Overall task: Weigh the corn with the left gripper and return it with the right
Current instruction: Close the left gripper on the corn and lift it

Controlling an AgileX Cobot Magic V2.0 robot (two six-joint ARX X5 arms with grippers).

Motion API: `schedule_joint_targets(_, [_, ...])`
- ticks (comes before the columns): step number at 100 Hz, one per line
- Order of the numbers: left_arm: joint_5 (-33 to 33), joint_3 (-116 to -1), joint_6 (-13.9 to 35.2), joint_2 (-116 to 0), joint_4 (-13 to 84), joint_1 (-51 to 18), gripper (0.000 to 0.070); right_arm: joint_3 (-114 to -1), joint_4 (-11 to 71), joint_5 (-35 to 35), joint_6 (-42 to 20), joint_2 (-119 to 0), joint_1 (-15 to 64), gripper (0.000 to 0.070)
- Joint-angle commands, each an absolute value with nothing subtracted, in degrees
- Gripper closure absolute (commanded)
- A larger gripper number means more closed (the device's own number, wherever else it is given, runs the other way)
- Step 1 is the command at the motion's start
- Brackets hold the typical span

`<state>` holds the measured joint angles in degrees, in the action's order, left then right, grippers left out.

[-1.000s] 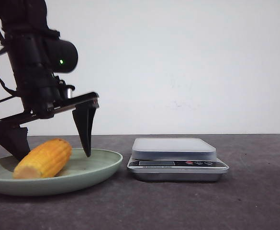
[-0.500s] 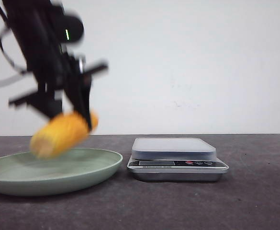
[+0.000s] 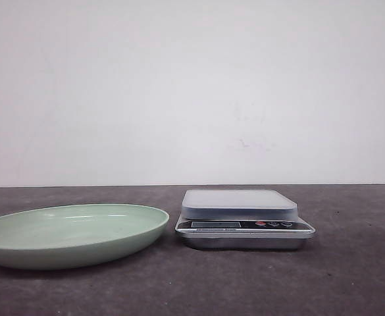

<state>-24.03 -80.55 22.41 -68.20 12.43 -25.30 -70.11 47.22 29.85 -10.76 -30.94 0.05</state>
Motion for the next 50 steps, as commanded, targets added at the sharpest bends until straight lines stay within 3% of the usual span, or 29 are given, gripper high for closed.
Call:
schedule_joint_targets(1, [-24.1,-81.3,25.5,-70.0,12.7,-25.6,0.0690,-71.1,46.3,30.0,-11.4,-31.2,0.3,0.0000])
schedule_joint_targets(23, [-23.6,-81.3,31.0,-74.7,10.6,-27.1,0.0689,-71.1,46.2,30.0,-11.7,-31.2,0.3,0.0000])
schedule_joint_targets(50, [-24.1,-84.7,35.7,-89.1,10.9,-29.4,0.0689,-71.1,46.4,29.9,-11.7,-31.2,0.3,0.0000])
